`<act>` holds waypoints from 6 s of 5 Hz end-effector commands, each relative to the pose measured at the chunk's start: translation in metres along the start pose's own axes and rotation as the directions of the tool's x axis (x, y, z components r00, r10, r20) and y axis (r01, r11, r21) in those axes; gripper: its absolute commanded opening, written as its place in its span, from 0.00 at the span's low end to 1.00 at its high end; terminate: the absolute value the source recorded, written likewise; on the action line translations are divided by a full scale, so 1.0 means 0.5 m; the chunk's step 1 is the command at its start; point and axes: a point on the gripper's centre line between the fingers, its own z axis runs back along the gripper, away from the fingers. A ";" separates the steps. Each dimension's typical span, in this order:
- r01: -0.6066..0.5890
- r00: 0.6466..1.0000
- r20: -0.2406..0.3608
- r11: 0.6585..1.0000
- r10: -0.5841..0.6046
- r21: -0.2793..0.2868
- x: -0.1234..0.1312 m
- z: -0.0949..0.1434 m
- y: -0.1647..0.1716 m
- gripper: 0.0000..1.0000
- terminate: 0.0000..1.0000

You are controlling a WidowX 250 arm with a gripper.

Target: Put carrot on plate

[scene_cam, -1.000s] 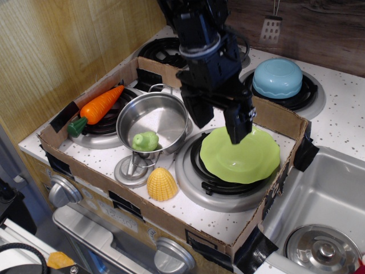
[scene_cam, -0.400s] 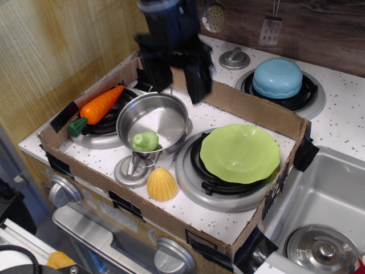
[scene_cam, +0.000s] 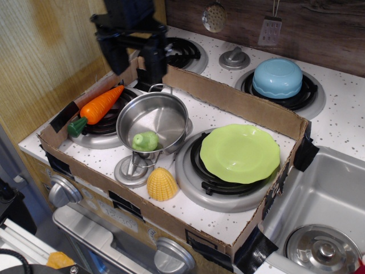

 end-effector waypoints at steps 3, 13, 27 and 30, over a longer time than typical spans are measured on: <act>0.047 0.993 0.100 0.986 -0.064 0.160 0.005 -0.037 0.105 1.00 0.00; 0.072 0.994 0.066 0.986 -0.082 0.147 -0.073 -0.144 0.168 1.00 0.00; -0.182 0.981 0.044 0.972 0.191 -0.149 0.023 -0.200 -0.252 0.00 0.00; -0.235 0.972 0.009 0.970 0.236 -0.056 0.033 -0.120 -0.263 1.00 0.00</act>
